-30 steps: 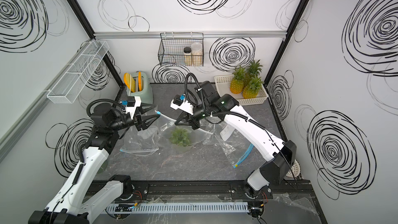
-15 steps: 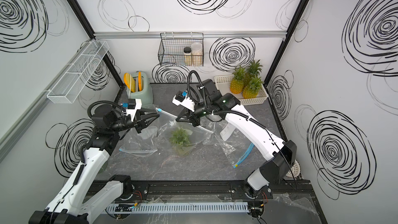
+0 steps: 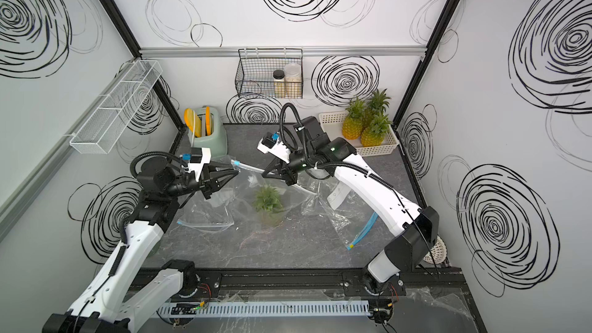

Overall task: Open the zip-top bag and take out the pineapple
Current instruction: Adjust the zipper food storage bag at the center of the board.

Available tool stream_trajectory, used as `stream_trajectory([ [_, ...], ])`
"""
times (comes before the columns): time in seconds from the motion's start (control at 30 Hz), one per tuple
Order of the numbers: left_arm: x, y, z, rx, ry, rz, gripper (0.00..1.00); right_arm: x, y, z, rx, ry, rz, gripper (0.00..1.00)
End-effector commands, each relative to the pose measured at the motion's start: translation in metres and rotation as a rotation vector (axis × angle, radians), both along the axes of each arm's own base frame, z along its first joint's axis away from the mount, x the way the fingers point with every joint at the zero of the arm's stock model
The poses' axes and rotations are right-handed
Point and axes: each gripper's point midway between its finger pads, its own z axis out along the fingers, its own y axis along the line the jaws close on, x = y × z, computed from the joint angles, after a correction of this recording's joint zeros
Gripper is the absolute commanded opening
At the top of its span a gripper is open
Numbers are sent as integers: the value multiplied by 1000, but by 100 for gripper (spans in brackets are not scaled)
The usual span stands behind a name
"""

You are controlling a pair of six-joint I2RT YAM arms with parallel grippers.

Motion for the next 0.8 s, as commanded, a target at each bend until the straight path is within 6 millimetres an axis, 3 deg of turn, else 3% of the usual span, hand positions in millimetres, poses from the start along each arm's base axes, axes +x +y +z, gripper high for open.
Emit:
stream_trajectory([
  [0.0,-6,-5,12,-6,-63,-45,27,1,5,7,48,-34,24,0],
  [0.17,-6,-5,17,-8,-70,-36,32,3,6,5,42,-36,19,0],
  [0.3,1,-2,14,-4,-65,-2,45,-5,8,8,45,-50,48,0],
  [0.53,7,-1,23,-18,-81,2,48,-10,10,4,23,-60,58,0],
  [0.63,4,-2,26,-17,-88,-13,43,-8,11,3,21,-59,48,0],
  [0.77,2,-2,21,-10,-74,-12,19,-2,12,5,26,-62,29,0],
])
